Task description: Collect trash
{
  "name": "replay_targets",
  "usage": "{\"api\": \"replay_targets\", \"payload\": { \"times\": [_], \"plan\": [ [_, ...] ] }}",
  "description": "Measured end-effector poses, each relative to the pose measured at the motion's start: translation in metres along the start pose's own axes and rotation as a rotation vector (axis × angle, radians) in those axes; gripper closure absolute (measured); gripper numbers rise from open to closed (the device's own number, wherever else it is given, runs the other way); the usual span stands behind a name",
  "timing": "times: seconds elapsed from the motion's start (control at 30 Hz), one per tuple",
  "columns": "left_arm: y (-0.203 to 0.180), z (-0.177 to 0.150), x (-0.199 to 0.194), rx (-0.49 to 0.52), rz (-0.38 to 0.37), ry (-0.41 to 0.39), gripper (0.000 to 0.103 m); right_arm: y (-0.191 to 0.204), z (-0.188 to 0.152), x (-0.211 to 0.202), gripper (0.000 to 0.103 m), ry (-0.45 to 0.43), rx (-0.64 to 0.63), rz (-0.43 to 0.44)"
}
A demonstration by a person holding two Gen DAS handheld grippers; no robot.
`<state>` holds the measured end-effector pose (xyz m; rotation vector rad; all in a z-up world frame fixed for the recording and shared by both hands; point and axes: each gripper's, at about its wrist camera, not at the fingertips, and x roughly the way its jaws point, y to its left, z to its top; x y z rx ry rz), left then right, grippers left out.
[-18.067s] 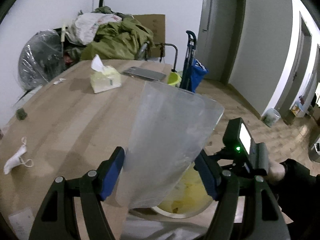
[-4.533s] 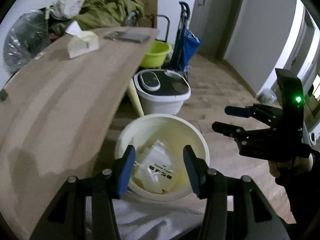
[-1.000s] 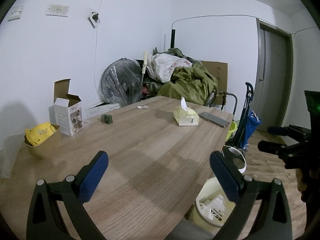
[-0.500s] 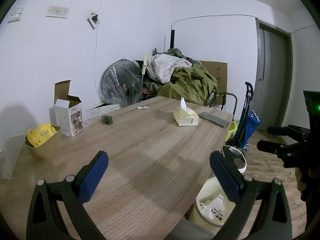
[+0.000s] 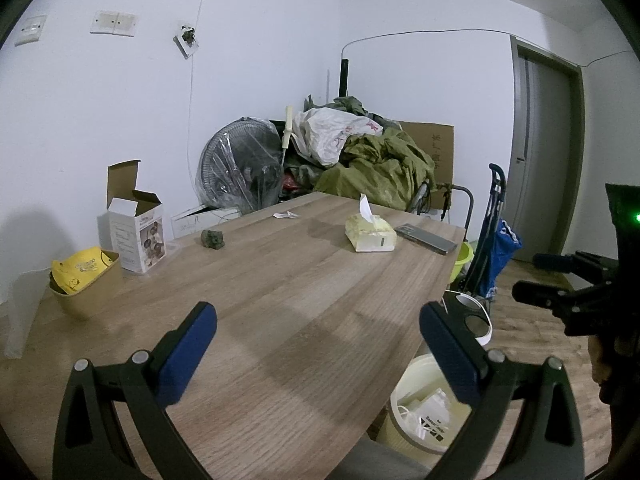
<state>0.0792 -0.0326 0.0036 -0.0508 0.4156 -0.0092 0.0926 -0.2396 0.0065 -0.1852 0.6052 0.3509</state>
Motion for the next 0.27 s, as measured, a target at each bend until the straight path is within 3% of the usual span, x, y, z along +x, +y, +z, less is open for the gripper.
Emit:
{"api": "replay_targets", "payload": {
  "times": [0.27],
  "plan": [
    [-0.0005, 0.0008, -0.0002, 0.001, 0.001, 0.000, 0.002, -0.0001, -0.0001, 0.0000, 0.016, -0.001, 0.001, 0.002]
  ]
}}
